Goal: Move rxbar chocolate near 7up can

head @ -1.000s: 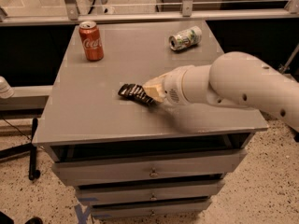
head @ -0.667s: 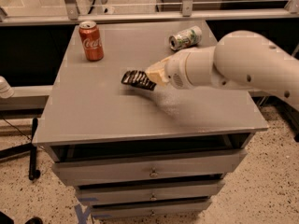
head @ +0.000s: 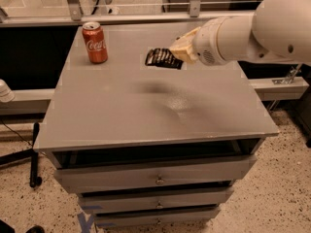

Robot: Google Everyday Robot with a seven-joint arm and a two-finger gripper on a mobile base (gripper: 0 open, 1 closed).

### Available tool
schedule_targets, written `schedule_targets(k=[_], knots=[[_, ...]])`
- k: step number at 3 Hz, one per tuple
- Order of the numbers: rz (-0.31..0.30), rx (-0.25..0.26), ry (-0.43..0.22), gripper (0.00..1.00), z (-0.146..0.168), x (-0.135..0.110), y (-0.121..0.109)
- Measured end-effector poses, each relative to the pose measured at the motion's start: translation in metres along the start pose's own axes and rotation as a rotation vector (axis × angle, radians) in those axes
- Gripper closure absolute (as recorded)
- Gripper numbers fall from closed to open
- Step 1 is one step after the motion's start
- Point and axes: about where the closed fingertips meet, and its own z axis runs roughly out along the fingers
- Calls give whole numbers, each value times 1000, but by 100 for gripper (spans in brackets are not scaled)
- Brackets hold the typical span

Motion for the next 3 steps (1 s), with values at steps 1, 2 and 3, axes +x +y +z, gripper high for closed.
schedule_targets(k=[1, 2, 3], knots=[[-3, 5, 0, 100, -1, -1, 1], [-4, 55, 22, 100, -14, 13, -13], [-8, 112, 35, 100, -31, 39, -45]])
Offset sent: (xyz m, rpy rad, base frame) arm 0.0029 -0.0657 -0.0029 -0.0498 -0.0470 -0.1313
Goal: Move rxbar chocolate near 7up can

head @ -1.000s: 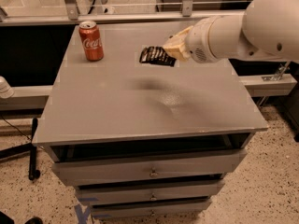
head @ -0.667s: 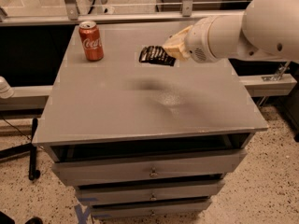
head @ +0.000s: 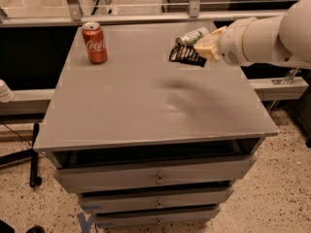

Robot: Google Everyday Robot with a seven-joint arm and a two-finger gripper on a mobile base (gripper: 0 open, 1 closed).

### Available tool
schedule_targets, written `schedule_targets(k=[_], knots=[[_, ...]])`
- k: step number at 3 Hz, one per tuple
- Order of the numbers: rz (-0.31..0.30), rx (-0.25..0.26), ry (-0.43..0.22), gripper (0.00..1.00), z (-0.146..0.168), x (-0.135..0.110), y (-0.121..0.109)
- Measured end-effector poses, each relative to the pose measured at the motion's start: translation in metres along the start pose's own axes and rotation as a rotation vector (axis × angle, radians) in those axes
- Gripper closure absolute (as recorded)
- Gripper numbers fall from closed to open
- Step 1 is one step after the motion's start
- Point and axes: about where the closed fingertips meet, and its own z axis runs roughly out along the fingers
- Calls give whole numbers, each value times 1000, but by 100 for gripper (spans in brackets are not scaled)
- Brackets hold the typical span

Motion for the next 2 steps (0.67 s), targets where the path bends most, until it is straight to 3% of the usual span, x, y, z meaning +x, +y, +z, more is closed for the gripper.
schedule_targets(k=[1, 2], knots=[[-8, 45, 16, 100, 0, 29, -41], [-9, 51, 38, 100, 18, 58, -68]])
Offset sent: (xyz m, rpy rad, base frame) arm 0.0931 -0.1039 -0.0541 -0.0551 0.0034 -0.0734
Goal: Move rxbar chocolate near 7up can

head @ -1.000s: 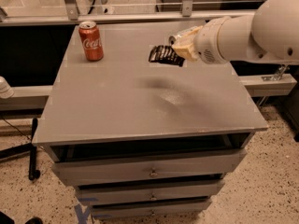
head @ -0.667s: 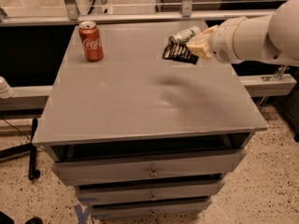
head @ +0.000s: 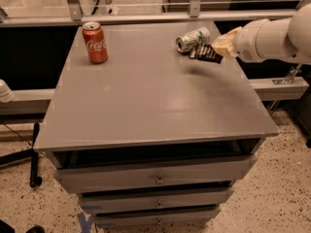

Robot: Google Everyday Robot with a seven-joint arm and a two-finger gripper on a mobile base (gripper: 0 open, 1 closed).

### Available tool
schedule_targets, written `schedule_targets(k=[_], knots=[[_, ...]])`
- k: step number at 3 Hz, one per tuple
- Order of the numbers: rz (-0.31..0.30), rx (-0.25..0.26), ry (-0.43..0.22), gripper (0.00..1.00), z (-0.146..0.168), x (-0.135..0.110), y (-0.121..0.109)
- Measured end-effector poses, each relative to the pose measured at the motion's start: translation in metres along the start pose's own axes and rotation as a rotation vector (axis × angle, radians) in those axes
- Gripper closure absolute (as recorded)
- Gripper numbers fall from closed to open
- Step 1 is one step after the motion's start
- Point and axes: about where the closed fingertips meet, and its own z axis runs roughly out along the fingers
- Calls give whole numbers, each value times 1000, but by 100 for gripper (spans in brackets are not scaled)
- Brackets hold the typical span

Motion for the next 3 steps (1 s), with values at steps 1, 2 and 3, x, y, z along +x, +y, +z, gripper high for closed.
schedule_targets(k=[1, 2, 3], knots=[[-2, 0, 31, 100, 25, 27, -19], [-5, 2, 51, 100, 43, 42, -29], [-7, 10, 68, 82, 55, 51, -37]])
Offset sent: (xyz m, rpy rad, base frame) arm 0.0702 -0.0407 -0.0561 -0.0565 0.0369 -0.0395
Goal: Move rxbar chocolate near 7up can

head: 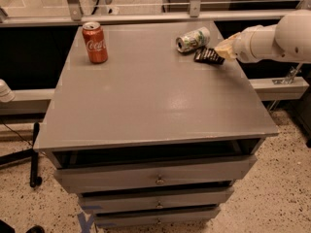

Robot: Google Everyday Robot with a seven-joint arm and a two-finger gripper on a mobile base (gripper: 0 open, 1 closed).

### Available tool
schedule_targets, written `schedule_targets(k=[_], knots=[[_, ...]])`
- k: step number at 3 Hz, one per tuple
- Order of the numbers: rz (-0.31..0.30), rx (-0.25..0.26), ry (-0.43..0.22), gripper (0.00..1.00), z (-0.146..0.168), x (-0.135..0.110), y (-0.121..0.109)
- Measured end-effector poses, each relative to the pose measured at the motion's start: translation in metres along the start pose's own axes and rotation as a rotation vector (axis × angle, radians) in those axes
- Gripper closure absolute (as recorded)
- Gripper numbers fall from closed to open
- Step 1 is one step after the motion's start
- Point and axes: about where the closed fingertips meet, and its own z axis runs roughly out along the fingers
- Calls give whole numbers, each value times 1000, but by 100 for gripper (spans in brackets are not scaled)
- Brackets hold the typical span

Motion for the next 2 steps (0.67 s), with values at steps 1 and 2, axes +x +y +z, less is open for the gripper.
schedule_targets(k=[1, 2], knots=[[3, 6, 11, 59, 6, 5, -4], [6, 7, 16, 35, 11, 8, -5]])
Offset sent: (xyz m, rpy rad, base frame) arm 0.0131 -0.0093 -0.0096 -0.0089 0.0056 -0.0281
